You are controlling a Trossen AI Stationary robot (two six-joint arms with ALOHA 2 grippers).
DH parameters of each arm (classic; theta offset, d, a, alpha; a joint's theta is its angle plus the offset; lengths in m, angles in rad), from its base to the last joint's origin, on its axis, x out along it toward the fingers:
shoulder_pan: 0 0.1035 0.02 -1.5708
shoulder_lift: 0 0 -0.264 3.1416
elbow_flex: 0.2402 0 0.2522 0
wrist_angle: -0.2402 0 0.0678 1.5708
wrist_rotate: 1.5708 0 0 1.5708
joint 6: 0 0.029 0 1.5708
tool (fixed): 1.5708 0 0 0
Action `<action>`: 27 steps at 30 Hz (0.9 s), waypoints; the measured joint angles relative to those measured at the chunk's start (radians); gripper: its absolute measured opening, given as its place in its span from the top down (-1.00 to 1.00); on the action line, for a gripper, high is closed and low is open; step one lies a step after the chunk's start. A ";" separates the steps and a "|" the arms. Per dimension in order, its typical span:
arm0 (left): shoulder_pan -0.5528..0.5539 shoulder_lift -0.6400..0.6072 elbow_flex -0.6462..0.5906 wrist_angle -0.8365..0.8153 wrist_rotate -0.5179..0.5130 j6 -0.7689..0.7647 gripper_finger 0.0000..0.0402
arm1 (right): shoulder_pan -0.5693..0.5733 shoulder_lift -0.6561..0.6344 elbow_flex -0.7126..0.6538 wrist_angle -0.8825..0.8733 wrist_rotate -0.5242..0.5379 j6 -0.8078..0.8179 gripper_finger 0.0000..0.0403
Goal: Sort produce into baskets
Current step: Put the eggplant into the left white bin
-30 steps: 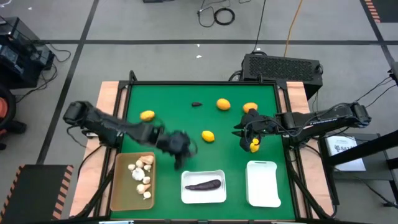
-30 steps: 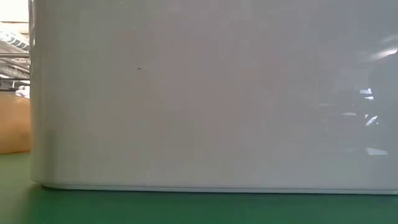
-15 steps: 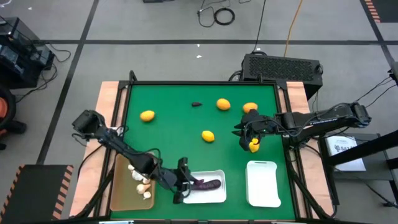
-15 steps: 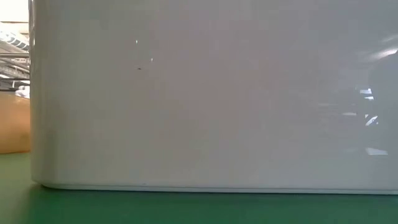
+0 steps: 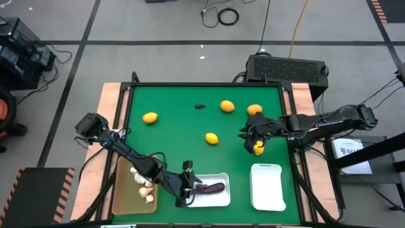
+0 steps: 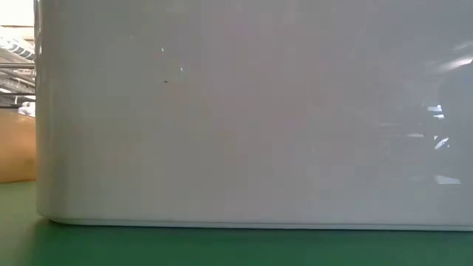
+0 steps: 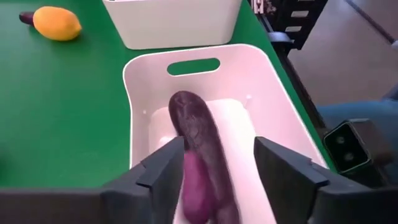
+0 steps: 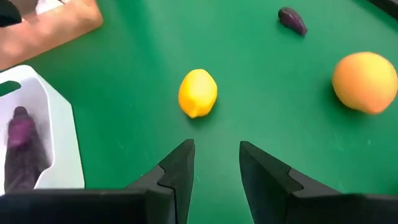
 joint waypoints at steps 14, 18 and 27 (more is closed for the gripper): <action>0.009 -0.234 0.043 -0.414 -0.125 0.198 -0.13 | -0.086 -0.001 0.206 -0.489 -0.002 0.191 0.41; 0.050 -0.334 0.037 -0.549 -0.269 0.248 -0.13 | -0.137 -0.001 0.261 -0.707 -0.024 0.344 0.41; 0.249 -0.575 -0.234 -0.226 -0.209 0.350 -0.13 | -0.195 0.000 0.183 -0.830 -0.133 0.402 0.37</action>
